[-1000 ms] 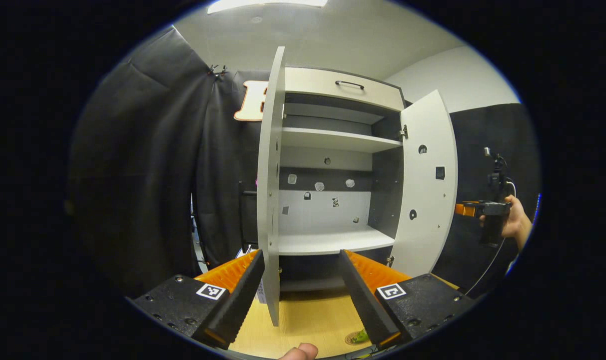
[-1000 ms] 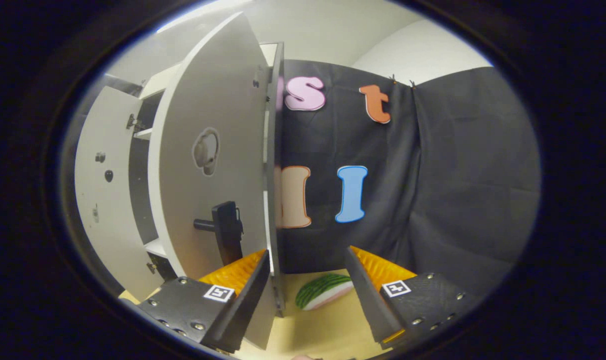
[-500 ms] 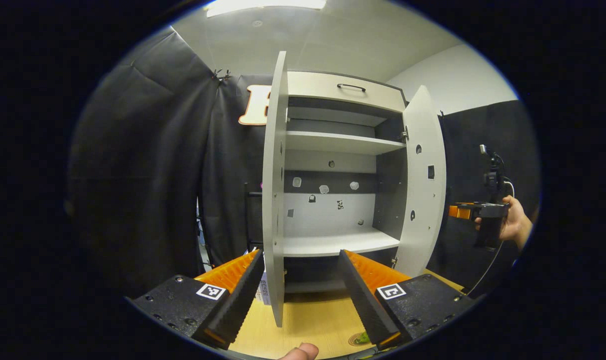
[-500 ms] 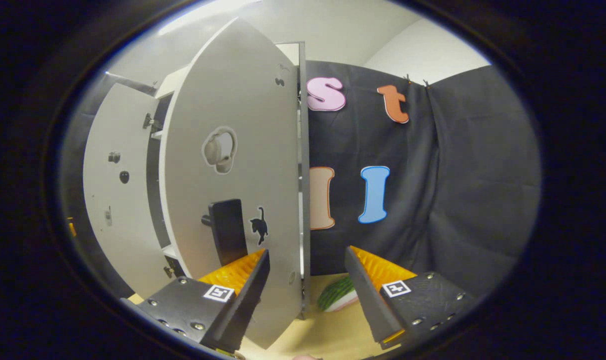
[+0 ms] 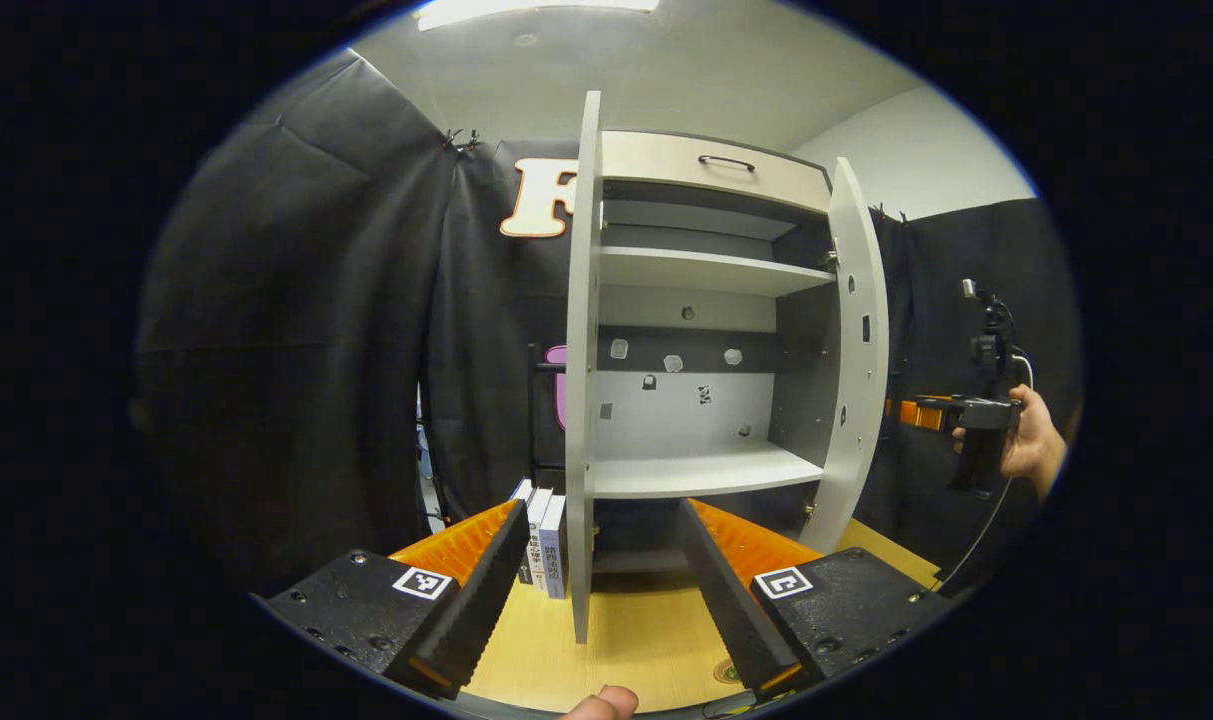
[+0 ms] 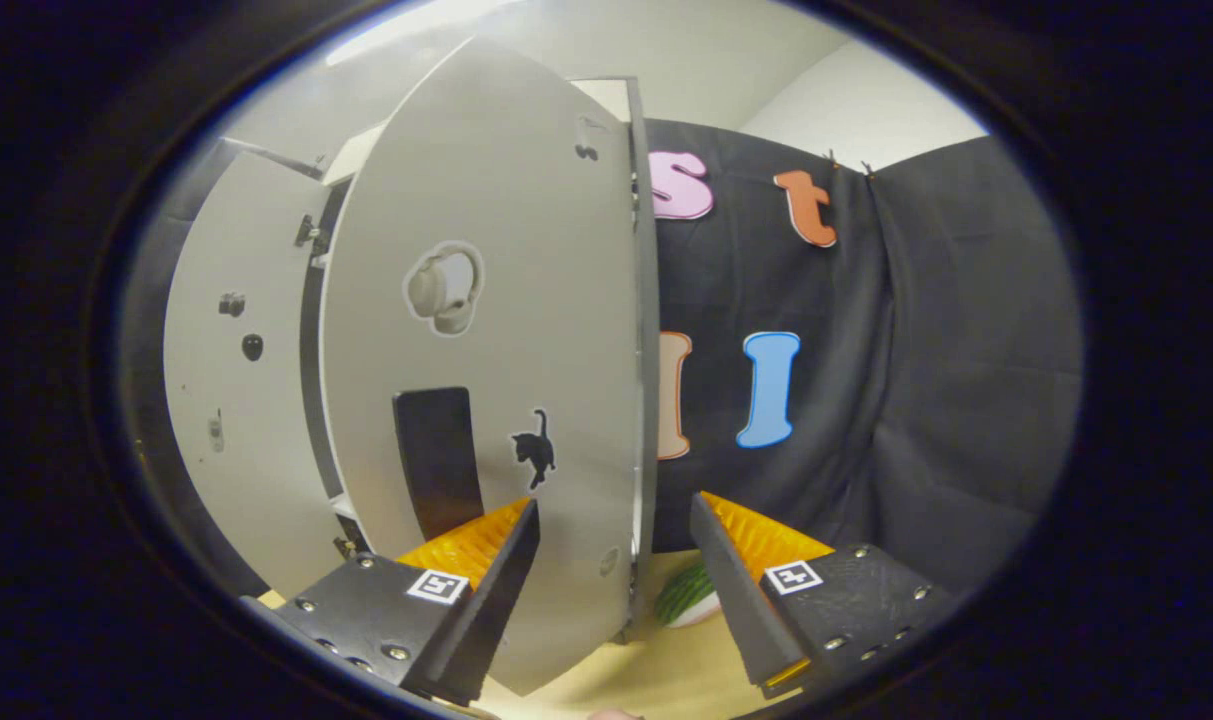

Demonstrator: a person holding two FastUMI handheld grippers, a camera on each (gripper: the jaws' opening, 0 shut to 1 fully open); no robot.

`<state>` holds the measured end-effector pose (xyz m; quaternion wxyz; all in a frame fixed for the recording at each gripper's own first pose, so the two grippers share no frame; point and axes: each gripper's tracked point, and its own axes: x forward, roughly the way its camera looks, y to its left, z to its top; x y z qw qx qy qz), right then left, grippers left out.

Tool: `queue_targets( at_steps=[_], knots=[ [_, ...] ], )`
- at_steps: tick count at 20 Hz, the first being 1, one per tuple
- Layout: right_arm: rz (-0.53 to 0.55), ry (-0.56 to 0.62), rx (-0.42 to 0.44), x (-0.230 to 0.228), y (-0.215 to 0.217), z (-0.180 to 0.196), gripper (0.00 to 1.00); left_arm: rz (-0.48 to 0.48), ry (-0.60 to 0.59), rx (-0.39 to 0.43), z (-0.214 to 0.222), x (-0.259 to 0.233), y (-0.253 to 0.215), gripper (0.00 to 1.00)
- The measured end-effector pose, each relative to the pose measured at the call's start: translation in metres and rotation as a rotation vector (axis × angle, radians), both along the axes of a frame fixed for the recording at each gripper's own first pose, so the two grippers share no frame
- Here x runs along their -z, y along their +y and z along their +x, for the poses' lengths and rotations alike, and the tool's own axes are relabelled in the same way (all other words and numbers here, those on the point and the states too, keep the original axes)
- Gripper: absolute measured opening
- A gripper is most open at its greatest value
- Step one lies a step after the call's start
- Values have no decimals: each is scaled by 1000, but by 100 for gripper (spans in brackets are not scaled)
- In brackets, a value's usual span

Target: Grasp the bottle in the cabinet with the left hand and place it on the coaster, then close the right door with the right hand and the left door with the left hand.

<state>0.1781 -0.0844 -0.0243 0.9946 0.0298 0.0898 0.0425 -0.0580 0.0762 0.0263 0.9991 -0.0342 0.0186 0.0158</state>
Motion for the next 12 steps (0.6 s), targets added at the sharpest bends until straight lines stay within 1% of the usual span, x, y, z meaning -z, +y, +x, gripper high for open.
queue_targets(
  at_steps=[1,3,4,5,6,7,8,11,12],
  knots=[
    [-15,3,-22,4,5,0,86,-3,-2,-4,0,1,3,94],
    [-37,2,-57,9,17,-1,93,3,-4,-18,0,1,12,94],
    [-42,0,-68,11,21,-1,93,7,-1,-26,-1,3,17,94],
    [-38,-7,-78,10,26,-1,93,11,3,-34,-1,4,23,96],
    [-28,-12,-85,9,30,-2,96,11,5,-39,-4,5,28,94],
    [-12,-17,-91,9,27,-4,96,9,8,-45,-4,8,33,92],
    [5,-22,-93,6,28,-3,93,10,12,-53,-6,9,39,94],
    [33,-35,-86,0,34,-7,93,21,19,-93,1,14,64,94],
    [38,-37,-91,1,37,-10,99,25,22,-109,1,14,74,94]
  ],
)
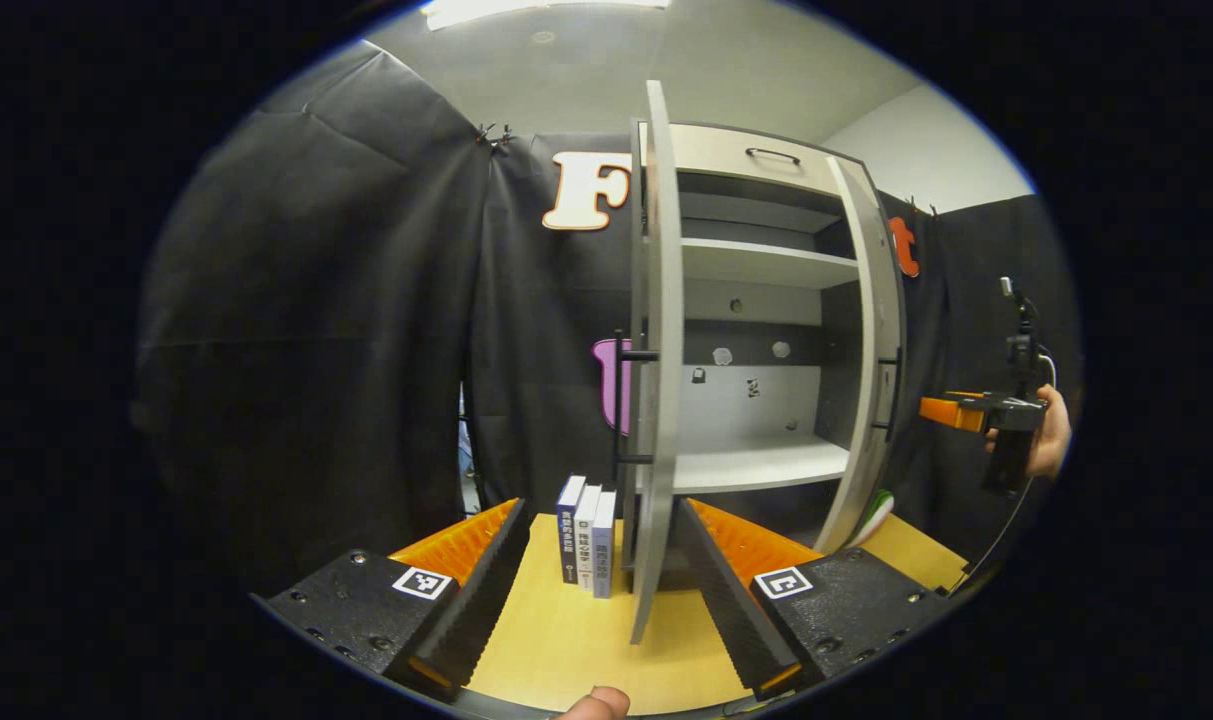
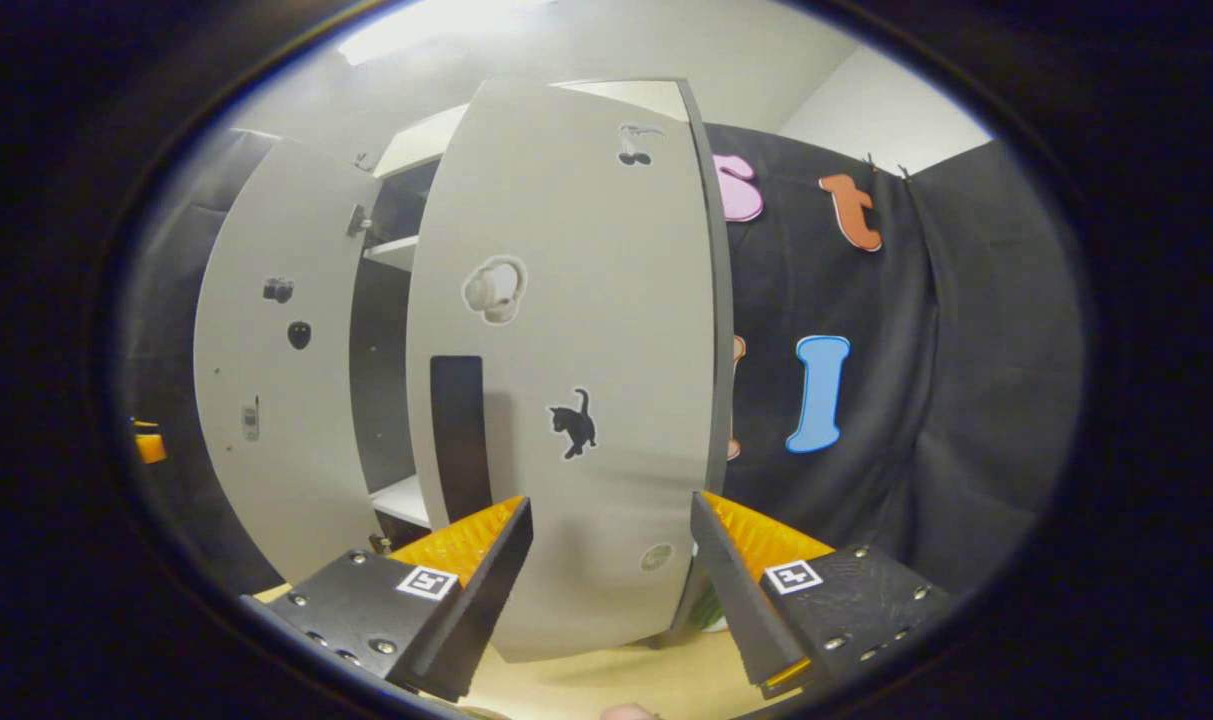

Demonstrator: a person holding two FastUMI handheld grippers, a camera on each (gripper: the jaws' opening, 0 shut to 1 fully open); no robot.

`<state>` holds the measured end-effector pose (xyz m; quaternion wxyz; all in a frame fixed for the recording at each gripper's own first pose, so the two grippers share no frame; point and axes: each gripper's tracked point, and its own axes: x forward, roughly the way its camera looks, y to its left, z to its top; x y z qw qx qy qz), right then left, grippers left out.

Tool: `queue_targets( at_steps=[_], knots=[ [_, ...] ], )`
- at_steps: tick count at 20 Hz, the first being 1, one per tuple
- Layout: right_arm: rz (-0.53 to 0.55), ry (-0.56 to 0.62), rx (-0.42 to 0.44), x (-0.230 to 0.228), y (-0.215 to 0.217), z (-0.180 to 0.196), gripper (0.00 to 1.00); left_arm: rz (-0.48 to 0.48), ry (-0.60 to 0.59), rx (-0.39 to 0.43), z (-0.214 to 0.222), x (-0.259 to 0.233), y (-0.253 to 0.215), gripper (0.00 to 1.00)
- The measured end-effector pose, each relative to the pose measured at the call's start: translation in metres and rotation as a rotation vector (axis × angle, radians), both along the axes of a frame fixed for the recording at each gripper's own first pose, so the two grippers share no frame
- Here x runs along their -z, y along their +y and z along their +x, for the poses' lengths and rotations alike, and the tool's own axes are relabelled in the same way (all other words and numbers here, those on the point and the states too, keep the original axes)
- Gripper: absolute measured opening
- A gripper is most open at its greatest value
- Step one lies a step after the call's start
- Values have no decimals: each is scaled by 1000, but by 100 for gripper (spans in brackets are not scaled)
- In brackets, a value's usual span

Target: Grasp the bottle in the cabinet with the left hand and place it on the coaster, then close the right door with the right hand and the left door with the left hand.

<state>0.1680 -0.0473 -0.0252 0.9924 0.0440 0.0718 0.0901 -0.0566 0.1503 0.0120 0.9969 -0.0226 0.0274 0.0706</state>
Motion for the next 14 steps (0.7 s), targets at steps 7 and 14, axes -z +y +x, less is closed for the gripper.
queue_targets(
  at_steps=[7,14],
  knots=[
    [-18,28,-16,13,5,-30,93,-15,20,-53,24,7,50,95],
    [-29,10,-53,7,13,-49,93,-31,16,-18,75,11,85,94]
  ],
)
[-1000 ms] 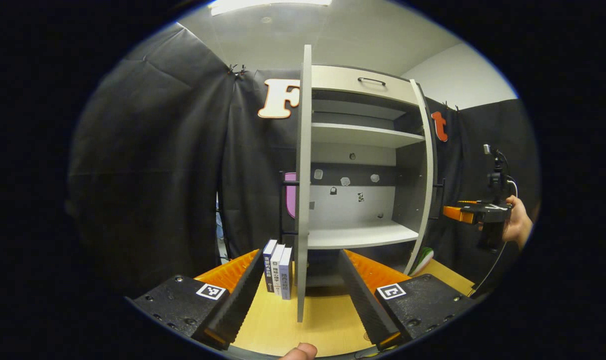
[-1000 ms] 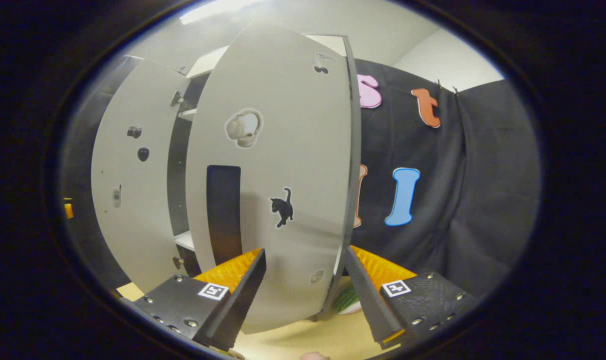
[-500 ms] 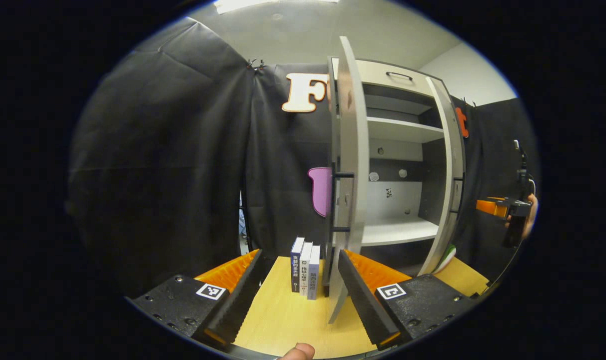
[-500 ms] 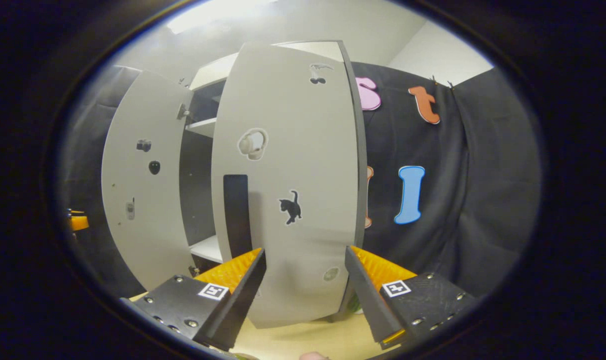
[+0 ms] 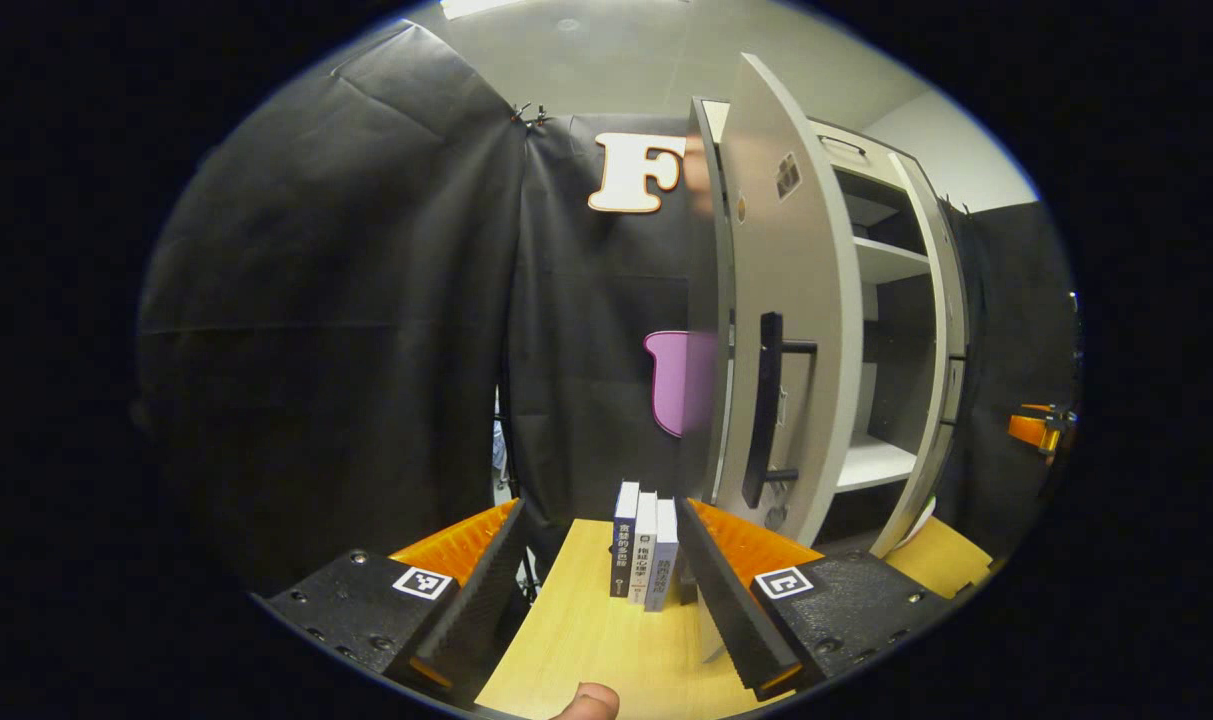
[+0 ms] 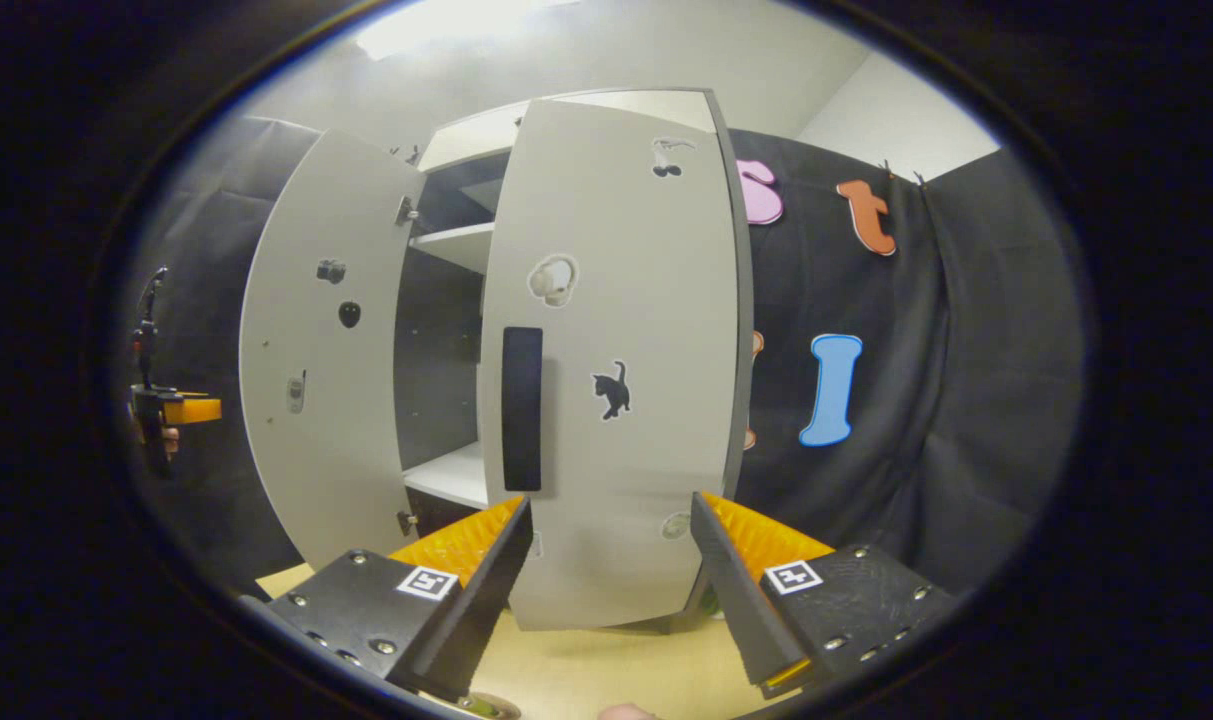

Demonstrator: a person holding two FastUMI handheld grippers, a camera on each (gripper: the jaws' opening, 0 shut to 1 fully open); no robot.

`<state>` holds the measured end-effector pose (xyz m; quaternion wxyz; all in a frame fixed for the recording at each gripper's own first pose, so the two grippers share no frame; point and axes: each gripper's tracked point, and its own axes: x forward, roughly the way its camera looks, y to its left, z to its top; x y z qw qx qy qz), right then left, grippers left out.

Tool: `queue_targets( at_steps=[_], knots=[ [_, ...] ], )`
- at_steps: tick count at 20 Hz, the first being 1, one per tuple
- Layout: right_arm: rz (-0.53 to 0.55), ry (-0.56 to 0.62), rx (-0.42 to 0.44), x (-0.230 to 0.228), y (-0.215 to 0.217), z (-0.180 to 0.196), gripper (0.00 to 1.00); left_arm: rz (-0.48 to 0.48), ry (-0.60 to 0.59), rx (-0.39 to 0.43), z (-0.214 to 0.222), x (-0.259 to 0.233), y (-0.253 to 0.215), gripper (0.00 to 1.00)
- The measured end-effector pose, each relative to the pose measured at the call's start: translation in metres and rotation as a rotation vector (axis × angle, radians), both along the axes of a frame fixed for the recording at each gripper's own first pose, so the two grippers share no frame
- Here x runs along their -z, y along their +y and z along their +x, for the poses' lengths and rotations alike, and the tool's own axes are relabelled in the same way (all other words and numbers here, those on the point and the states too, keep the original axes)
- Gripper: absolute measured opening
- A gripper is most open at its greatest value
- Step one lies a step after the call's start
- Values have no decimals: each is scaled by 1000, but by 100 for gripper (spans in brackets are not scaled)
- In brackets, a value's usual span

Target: Grasp the bottle in the cabinet with the left hand and place it on the coaster, then close the right door with the right hand and the left door with the left hand.

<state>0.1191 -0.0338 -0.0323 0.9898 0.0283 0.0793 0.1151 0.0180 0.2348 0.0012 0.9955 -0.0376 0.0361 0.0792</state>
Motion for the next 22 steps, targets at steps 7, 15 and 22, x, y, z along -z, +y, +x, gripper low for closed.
queue_targets(
  at_steps=[7,15,22],
  knots=[
    [-42,-58,2,-18,-12,-34,96,-26,-42,67,47,-33,-26,92],
    [21,-99,26,-37,-40,-73,96,-27,14,77,52,-37,-62,88],
    [-1,-94,56,-29,-59,-97,99,17,2,38,50,-42,-87,88]
  ],
)
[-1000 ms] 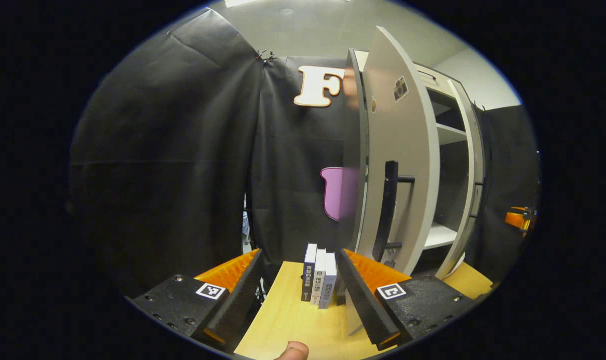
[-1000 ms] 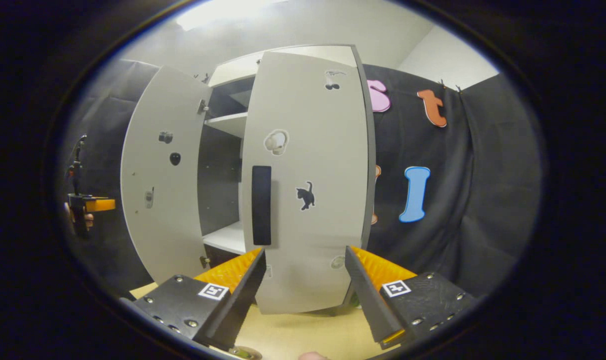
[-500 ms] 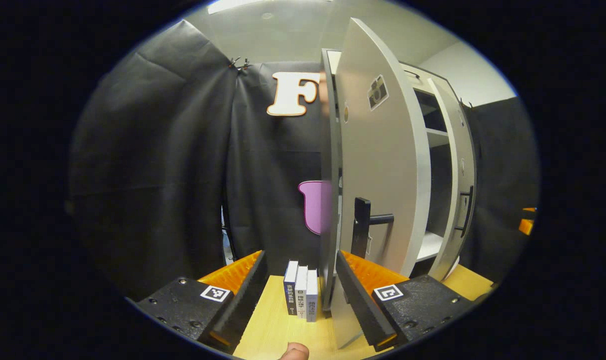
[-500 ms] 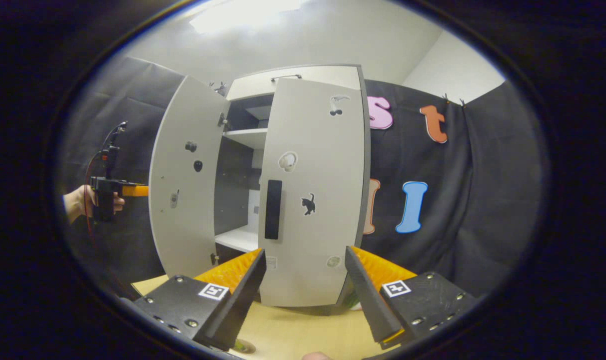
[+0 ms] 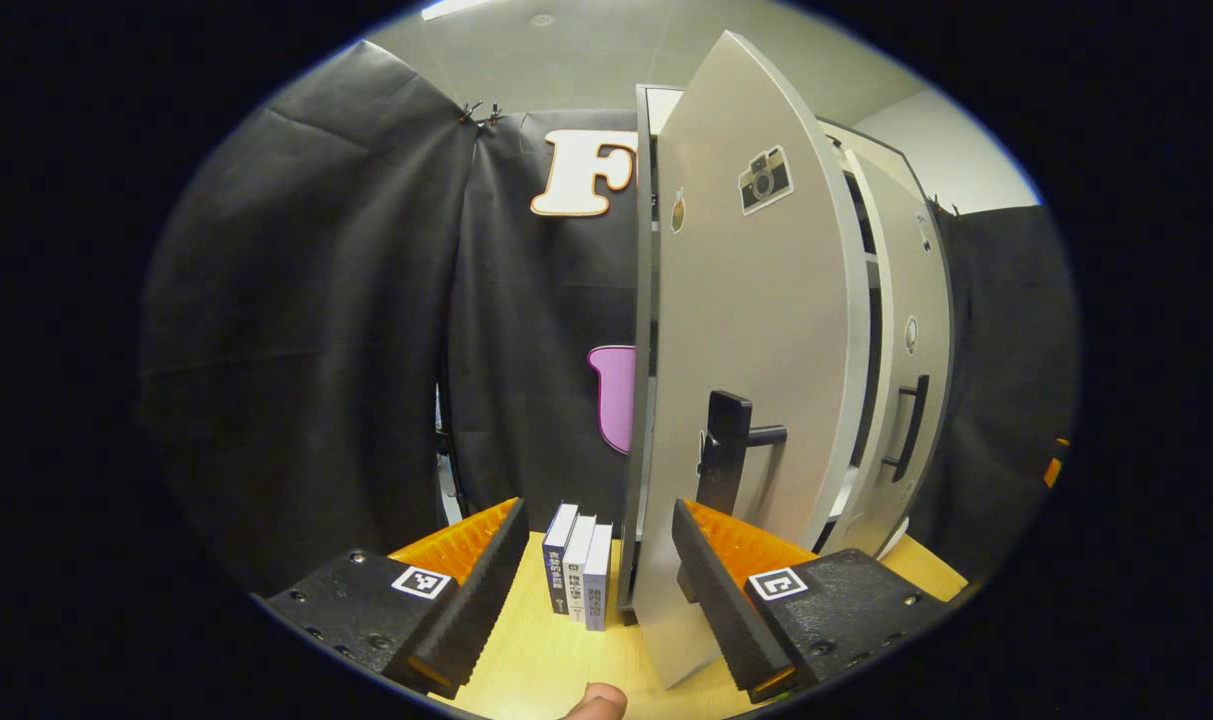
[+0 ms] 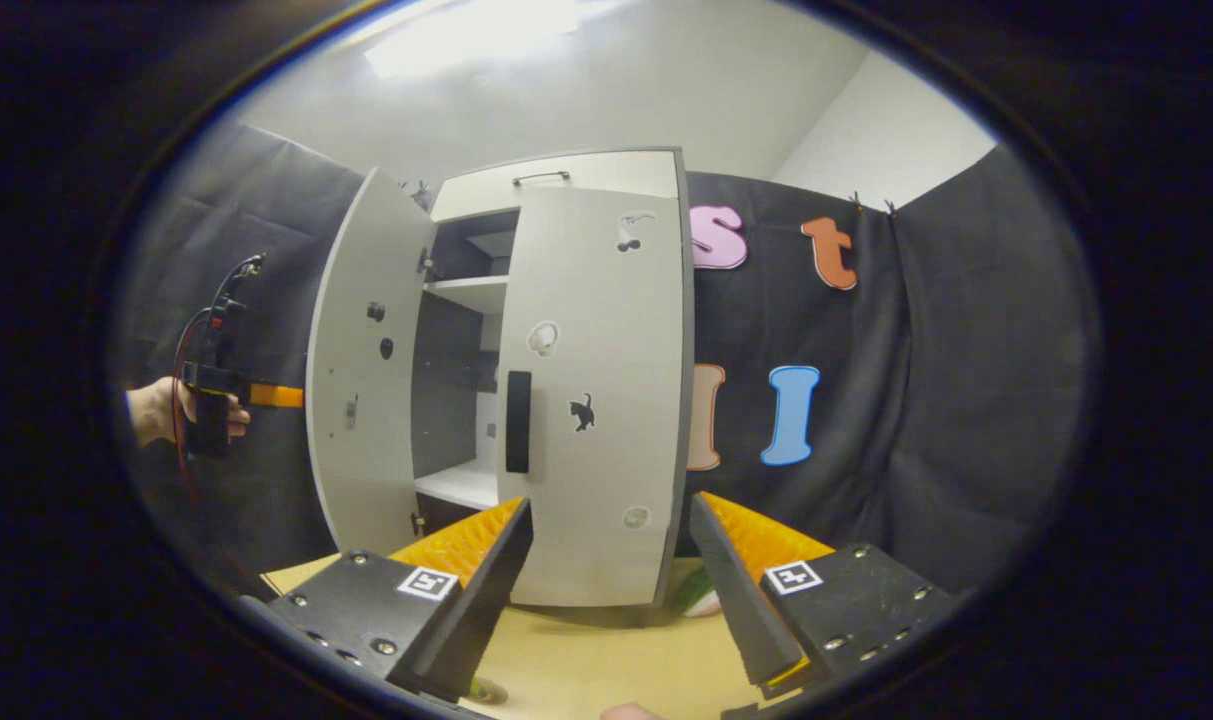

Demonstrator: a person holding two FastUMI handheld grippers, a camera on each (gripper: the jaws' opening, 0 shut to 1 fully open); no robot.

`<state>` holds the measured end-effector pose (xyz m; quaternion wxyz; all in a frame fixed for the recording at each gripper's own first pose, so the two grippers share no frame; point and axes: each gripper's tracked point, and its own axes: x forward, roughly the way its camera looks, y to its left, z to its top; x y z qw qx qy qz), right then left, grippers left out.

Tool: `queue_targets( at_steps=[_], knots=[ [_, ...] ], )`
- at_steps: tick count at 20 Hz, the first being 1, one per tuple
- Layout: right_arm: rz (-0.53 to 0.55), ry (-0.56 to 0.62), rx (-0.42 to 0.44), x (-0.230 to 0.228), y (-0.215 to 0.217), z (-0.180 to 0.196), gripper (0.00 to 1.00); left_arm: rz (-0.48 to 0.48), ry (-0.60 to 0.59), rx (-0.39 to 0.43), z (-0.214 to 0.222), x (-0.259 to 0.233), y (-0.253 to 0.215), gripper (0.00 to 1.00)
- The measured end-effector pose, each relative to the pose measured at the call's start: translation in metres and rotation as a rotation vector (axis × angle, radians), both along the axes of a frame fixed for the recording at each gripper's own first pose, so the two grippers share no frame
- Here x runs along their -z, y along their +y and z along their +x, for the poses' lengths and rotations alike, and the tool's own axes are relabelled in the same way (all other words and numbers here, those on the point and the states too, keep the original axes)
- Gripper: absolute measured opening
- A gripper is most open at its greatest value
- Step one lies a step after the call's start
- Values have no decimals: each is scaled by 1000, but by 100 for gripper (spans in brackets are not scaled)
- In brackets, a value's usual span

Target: Grasp the bottle in the cabinet with the left hand and place it on the coaster, then close the right door with the right hand and the left door with the left hand.

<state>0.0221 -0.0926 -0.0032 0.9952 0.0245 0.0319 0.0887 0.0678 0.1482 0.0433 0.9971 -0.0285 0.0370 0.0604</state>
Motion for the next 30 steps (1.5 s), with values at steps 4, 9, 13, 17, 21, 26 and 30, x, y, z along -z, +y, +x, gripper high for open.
queue_targets(
  at_steps=[4,9,13,17,21,26,30],
  knots=[
    [9,14,19,3,-1,-10,96,11,-6,-35,-2,1,1,93],
    [63,23,-11,-3,26,-8,96,-5,-10,-20,0,1,-4,88],
    [73,45,7,-6,47,3,96,-3,-9,17,2,6,-19,88],
    [53,54,-6,-3,65,5,96,-52,-11,52,7,11,-31,88],
    [48,54,-14,0,71,4,96,-47,-8,65,15,12,-38,93],
    [31,73,0,8,67,3,96,-49,-10,93,30,9,-57,88],
    [9,73,9,11,67,5,93,-75,-16,128,42,-2,-91,93]
  ],
)
